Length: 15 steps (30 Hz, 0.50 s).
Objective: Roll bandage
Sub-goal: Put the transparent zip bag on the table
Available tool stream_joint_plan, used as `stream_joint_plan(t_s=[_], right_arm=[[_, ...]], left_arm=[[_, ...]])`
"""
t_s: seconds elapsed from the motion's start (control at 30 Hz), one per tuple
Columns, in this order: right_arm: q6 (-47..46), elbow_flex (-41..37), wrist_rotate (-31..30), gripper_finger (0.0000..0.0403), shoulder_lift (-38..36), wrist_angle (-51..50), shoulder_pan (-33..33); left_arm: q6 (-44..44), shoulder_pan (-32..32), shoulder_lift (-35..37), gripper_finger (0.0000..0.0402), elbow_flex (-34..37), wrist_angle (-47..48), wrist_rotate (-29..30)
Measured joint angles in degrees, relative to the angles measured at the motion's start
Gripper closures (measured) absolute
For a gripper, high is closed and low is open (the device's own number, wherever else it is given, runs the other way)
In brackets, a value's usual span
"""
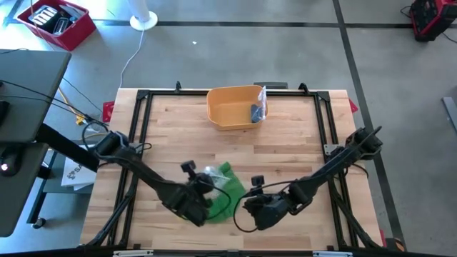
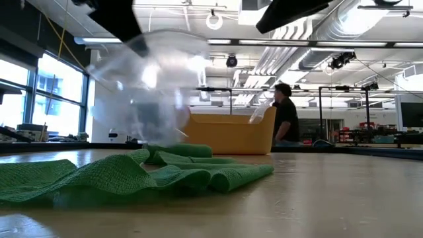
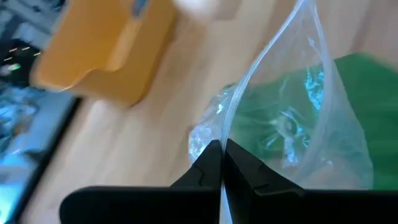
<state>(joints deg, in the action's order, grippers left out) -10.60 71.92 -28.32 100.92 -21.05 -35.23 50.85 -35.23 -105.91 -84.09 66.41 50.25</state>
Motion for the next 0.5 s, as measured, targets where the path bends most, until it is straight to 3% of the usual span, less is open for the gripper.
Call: stream_joint_plan(t_s=[0.23,0.33,0.5], right_arm=[[-3.64,-0.02,-0.63,0.0254,0.22,-2.60,0.75],[-4.00,-0.04,-0.63,0.0254,0.22,-2.70,0.86],[-6.22,-0.04,-0.62,0.0254,0.22,-3.52,0.80]], left_arm=[[14.48,-1.04,3.89,0.0401,-0.01,23.29,2.29],[14.71,0.62,3.96,0.0401,2.76,21.77,3.84],[13.57,5.12,3.91,0.0387,11.76,14.41,1.64]])
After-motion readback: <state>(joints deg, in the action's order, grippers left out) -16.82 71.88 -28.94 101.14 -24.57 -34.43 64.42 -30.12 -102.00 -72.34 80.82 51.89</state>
